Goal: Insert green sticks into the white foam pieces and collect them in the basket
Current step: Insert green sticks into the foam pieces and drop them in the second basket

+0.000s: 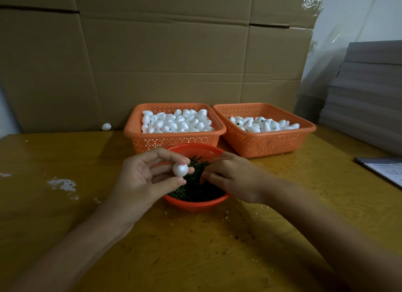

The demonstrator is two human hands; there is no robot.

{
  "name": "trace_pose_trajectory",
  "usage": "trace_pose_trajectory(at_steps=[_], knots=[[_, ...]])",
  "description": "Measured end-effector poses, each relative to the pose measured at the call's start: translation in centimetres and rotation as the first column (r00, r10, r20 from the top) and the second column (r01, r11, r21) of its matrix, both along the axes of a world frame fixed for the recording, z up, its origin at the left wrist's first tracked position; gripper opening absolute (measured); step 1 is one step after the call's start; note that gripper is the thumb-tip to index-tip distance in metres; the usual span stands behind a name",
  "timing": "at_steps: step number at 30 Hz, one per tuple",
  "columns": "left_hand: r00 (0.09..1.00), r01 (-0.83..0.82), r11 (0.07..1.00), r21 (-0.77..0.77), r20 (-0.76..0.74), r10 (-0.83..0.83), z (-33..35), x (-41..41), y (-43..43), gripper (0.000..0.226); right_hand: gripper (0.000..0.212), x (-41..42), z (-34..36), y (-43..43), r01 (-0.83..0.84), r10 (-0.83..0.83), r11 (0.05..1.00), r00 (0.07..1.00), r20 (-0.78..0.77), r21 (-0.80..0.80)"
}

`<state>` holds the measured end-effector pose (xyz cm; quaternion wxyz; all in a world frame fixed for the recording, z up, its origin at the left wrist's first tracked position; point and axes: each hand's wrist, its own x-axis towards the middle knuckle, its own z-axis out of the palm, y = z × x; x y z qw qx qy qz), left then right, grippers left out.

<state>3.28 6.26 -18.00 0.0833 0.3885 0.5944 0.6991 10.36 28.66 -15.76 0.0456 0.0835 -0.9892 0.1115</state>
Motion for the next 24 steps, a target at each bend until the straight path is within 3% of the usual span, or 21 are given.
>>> trace_pose_trajectory(at_steps=[8, 15, 24], knots=[[0.998, -0.033, 0.998, -0.055, -0.049, 0.031, 0.01, 0.17, -0.11, 0.027, 0.036, -0.16, -0.41, 0.06, -0.003, 0.003, 1.0, 0.999, -0.041, 0.007], [0.99, -0.053, 0.987, -0.15, -0.137, 0.032, -0.09, 0.1, -0.11, 0.031, 0.038, 0.04, -0.51, -0.07, 0.007, 0.002, 0.994, 0.997, -0.079, 0.113], [0.999, -0.024, 0.997, -0.075, -0.035, 0.021, -0.11, 0.18, 0.27, 0.01, 0.016, 0.24, -0.16, -0.55, 0.045, -0.029, 0.995, 0.982, -0.184, 0.085]])
